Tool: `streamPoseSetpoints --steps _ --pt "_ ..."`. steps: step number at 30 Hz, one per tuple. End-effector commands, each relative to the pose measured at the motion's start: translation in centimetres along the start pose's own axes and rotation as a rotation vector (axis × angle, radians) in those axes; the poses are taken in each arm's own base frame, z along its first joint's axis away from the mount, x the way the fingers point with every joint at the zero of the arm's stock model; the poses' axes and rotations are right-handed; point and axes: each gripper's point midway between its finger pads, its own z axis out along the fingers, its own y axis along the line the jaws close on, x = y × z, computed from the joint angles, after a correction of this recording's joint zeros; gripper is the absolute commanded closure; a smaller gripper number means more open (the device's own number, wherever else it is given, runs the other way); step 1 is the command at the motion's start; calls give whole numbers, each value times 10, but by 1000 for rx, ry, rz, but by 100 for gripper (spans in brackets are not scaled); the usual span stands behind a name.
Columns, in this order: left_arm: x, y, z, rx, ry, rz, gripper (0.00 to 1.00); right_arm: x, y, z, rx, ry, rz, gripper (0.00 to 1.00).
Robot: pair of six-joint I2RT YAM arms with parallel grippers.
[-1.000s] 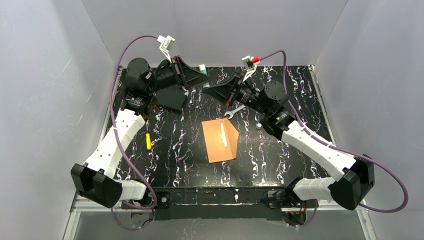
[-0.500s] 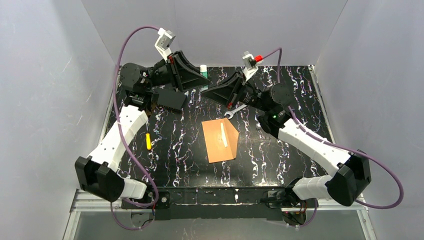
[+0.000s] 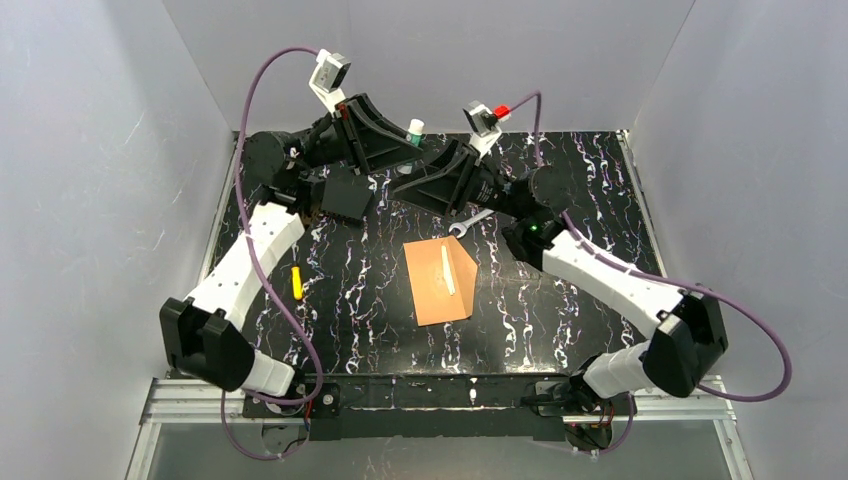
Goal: Place the letter into the envelope and seal it
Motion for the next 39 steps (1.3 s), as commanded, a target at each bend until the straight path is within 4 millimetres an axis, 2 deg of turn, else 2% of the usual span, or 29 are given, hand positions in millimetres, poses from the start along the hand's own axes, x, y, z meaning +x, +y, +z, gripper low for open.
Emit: streamPoseSetpoints --steps 1,3,7,13,17,21,27,37,39 --pt "-9 12 -8 -170 -121 91 100 -26 -14 -10 219 -60 -199 33" --pt "-12 26 -15 -263 -181 87 100 -30 -23 -20 302 -88 -245 24" --pt "-15 48 -30 -409 -285 30 100 -36 -39 -32 418 -124 -310 22" --pt "-16 72 -50 -576 -384 -67 100 -56 -58 -19 508 -129 -375 24" --pt "-17 78 -51 -604 -383 -101 100 -61 -74 -14 582 -115 -348 30" --pt "-15 80 -49 -603 -370 -121 100 -61 -79 -11 597 -123 -319 32" --pt "-15 80 -48 -602 -363 -121 100 -57 -91 -6 620 -100 -284 50" --pt "-13 87 -51 -630 -351 -108 100 -42 -115 -11 736 -53 -267 53" --pt "-12 88 -50 -631 -344 -107 100 -39 -116 -10 730 -30 -278 57"
